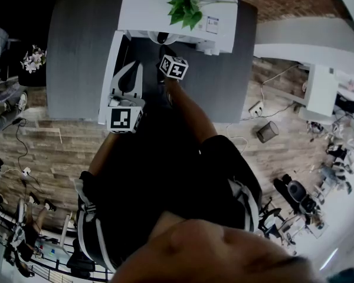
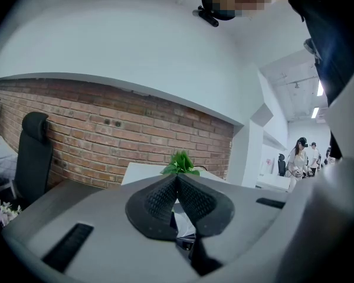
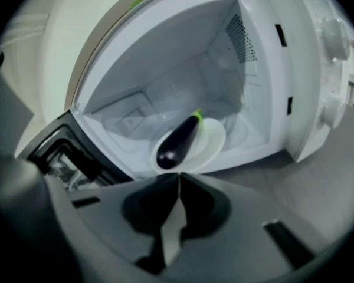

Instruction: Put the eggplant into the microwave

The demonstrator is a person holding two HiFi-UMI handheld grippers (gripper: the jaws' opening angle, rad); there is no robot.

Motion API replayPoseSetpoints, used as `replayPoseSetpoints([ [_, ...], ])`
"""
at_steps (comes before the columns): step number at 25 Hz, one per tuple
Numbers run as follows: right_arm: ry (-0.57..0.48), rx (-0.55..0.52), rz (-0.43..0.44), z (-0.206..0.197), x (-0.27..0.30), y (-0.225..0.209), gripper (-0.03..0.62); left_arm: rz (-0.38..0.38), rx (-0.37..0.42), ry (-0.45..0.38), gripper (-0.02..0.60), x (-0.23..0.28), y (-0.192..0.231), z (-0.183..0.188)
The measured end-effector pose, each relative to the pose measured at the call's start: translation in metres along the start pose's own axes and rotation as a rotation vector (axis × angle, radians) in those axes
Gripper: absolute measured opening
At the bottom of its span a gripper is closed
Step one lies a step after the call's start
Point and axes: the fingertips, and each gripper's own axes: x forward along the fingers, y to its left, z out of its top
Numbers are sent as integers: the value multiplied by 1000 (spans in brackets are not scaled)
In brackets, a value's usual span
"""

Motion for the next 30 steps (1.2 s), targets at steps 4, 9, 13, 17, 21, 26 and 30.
replayPoseSetpoints([
  [4,-4,20,2,3,5,-2,37,3,-8,-1,37,2,1,0],
  [9,-10,28,1,10,10,-2,37,0,-5,4,37,3,2,-1],
  [13,-9,30,3,12,14,-2,38,-3,-3,2,37,6,3,-3],
  [17,-11,34,0,17,17,-2,37,-3,-6,14,37,6,4,-4],
  [21,-17,46,-1,21,22,-4,38,1,-18,21,37,8,5,-8],
  [26,-20,51,-10,26,26,-6,38,5,-18,19,37,8,8,-10],
  [30,-24,56,-13,32,30,-7,38,2,-13,37,37,11,7,-11],
])
